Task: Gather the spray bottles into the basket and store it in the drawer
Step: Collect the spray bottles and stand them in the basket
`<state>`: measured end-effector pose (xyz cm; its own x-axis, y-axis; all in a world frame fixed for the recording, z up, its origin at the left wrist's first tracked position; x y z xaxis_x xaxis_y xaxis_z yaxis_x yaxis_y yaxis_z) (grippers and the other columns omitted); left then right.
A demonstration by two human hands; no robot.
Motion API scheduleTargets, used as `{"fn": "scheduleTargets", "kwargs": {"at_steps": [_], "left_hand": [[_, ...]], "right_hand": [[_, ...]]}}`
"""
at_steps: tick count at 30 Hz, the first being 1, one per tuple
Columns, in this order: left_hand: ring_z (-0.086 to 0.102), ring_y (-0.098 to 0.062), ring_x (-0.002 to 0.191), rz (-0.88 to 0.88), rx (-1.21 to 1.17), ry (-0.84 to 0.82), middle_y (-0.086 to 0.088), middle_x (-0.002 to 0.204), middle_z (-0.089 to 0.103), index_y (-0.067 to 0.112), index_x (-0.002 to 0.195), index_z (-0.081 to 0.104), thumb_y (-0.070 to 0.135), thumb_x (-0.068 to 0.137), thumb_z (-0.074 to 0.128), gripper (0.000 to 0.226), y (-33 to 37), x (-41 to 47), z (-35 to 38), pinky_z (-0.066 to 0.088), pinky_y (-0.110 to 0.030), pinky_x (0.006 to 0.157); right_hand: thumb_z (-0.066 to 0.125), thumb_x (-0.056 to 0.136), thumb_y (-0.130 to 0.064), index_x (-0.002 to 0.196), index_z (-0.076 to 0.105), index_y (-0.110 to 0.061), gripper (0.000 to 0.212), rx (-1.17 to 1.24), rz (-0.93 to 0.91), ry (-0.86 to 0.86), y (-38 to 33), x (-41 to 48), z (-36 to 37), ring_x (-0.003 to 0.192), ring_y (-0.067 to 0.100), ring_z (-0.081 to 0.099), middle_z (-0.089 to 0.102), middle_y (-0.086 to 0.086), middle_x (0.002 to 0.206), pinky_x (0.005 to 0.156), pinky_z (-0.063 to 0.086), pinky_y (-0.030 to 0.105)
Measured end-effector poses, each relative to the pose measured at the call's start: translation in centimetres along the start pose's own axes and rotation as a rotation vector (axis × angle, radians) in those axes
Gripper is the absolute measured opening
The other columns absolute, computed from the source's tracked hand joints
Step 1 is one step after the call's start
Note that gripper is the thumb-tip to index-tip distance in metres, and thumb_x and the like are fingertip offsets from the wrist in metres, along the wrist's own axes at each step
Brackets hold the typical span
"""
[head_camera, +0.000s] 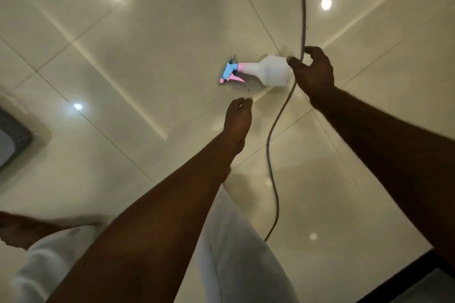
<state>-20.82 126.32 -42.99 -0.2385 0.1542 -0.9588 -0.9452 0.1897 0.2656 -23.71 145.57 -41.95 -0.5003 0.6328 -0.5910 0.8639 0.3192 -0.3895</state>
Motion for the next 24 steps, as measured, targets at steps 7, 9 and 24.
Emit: {"fn": "scheduleTargets", "kwargs": {"at_steps": [7,9,24], "left_hand": [[0.053,-0.034,0.136,-0.090,-0.149,-0.088,-0.013,0.151,0.051,0.014,0.157,0.038,0.044,0.109,0.048,0.058,2.8,8.4,4.8,0.047,-0.045,0.111],[0.052,-0.035,0.139,-0.106,-0.214,-0.104,-0.014,0.156,0.049,0.014,0.159,0.034,0.044,0.108,0.049,0.061,3.2,9.5,5.3,0.048,-0.045,0.112],[0.061,-0.032,0.129,0.035,-0.598,-0.090,-0.011,0.145,0.060,0.022,0.149,0.053,0.026,0.108,0.048,0.042,3.0,1.7,-3.1,0.056,-0.039,0.101]], "right_hand": [[0.076,0.087,-0.056,0.152,0.054,-0.025,0.076,0.037,0.125,-0.226,0.7,7.0,4.5,0.136,0.029,0.056,0.054,0.004,0.157,0.101,0.058,0.053],[0.074,0.089,-0.055,0.148,0.060,-0.018,0.071,-0.012,0.068,-0.260,1.2,7.7,5.6,0.133,0.029,0.060,0.061,0.007,0.151,0.108,0.055,0.051],[0.079,0.090,-0.043,0.135,0.069,-0.017,0.053,0.320,0.055,-0.212,-2.7,-4.1,7.1,0.119,0.024,0.069,0.071,0.002,0.131,0.104,0.059,0.052]]}}
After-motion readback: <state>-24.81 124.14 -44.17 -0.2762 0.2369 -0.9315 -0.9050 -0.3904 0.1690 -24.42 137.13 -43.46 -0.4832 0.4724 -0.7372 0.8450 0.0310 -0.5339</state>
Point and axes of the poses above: each hand's wrist, its own x-axis towards the middle knuckle, its own z-axis out of the palm, y = z × x, the point moved 1 cm from there along x, towards the middle knuckle
